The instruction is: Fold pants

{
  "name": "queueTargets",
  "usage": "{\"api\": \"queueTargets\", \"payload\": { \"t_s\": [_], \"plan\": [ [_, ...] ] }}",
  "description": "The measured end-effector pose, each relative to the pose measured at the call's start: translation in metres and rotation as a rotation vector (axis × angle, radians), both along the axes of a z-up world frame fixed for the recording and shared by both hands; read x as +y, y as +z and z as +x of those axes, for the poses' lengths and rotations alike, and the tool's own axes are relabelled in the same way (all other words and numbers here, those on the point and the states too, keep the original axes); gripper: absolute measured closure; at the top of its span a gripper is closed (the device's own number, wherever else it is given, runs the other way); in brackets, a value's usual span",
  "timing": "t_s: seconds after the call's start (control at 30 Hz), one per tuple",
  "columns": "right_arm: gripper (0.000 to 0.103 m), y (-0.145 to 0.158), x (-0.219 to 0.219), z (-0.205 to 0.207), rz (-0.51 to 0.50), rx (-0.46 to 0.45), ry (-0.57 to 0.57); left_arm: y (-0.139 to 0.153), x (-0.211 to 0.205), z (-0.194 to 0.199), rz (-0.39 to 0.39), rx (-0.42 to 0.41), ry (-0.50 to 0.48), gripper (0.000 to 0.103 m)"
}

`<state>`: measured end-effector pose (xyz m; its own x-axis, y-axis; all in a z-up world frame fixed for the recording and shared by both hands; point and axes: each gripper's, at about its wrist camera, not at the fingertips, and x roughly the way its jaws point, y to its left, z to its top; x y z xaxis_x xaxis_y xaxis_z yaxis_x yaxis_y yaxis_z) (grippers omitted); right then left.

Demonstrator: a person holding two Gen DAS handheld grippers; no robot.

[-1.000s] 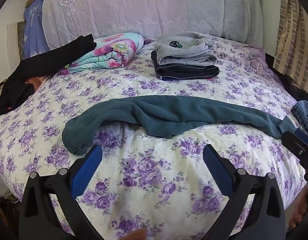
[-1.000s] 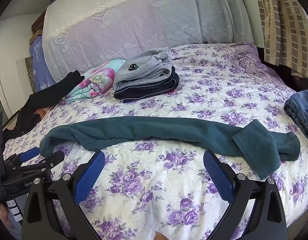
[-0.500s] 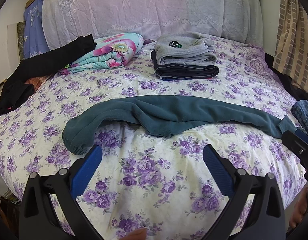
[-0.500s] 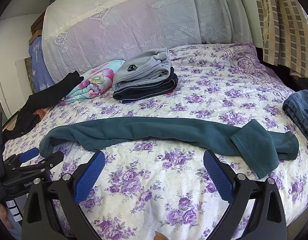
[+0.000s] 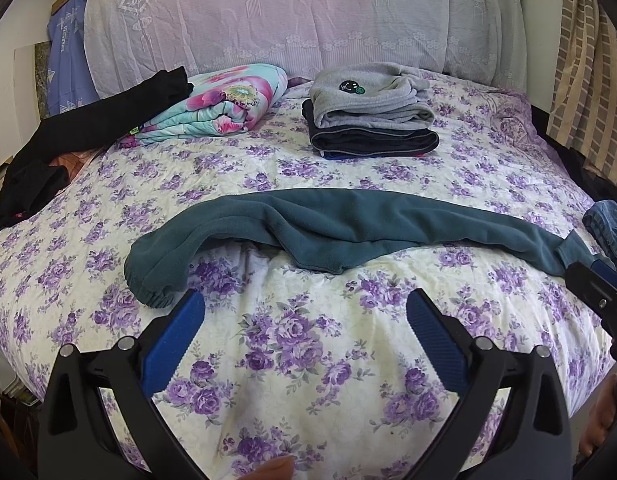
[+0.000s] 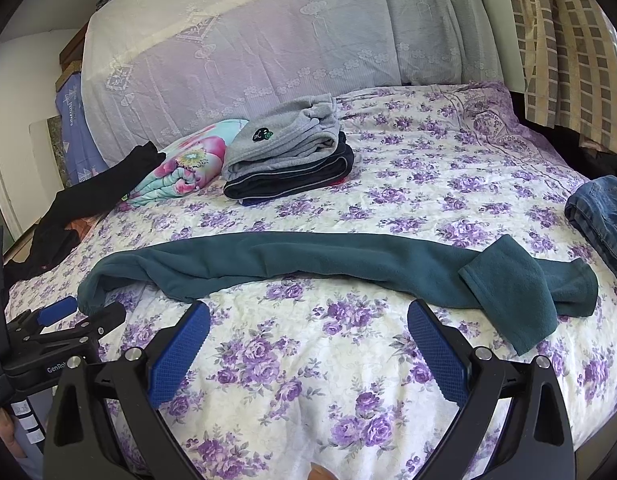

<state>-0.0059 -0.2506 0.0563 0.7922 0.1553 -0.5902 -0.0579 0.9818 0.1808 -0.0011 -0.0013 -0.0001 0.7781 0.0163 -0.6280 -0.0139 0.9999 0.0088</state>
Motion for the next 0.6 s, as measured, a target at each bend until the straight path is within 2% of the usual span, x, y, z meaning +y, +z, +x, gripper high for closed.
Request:
{"api": "queueTargets", "payload": {
  "t_s": [0.6],
  "plan": [
    [0.004, 0.0022, -0.0077, -0.0042, -0.001, -0.003, -0.015, -0.0025, 0.0025, 0.0001, 0.001, 0.001, 0.001, 0.004]
  ]
}}
